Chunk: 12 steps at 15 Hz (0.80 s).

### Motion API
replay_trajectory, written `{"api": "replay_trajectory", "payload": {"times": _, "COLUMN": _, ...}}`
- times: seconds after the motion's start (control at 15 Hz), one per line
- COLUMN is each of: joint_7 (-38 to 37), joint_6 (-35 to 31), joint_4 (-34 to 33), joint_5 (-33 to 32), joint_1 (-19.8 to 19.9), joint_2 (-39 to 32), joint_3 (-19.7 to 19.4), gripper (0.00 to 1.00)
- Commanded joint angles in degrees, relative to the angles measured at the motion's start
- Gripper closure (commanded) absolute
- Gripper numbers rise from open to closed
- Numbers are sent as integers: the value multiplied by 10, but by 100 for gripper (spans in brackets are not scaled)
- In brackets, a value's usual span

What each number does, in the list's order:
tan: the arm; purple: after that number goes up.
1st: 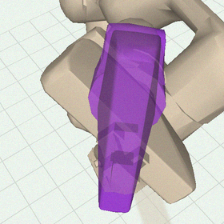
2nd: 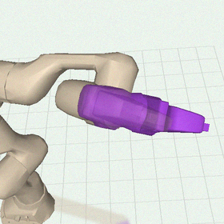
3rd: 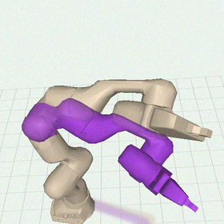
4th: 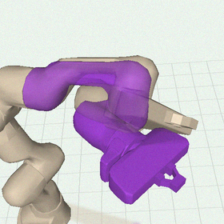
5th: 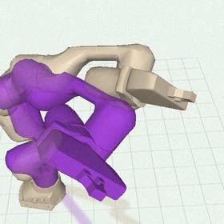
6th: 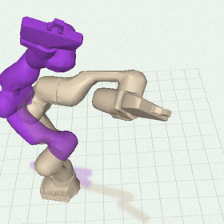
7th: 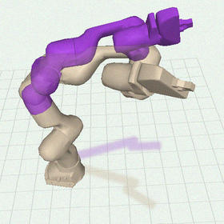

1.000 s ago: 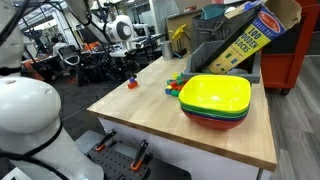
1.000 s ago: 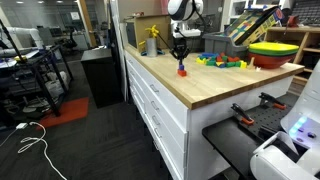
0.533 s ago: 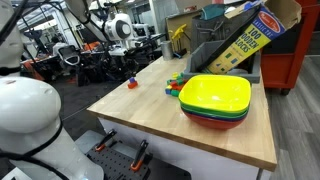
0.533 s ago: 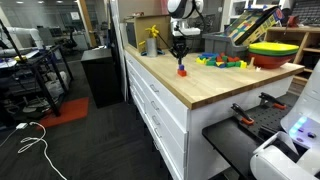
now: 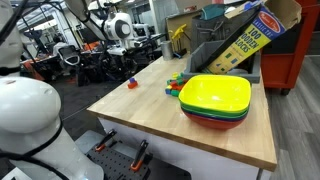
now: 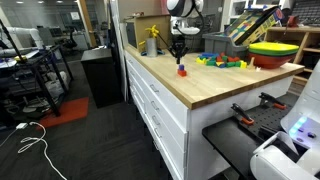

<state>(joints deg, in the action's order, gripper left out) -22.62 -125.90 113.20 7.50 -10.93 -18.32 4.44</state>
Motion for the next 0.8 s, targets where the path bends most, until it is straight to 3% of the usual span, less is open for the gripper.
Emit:
{"api": "replay_trajectory", "payload": {"times": 0.0, "joint_7": 26, "joint_6": 22, "joint_4": 30, "joint_5": 26, "joint_1": 16, "joint_2": 42, "joint_3": 6, "gripper": 100}}
{"api": "replay_trajectory", "payload": {"times": 0.73, "joint_7": 113, "joint_6": 100, "joint_4": 102, "joint_5": 52, "joint_1": 28, "joint_2": 109, "joint_3": 10, "gripper": 100}}
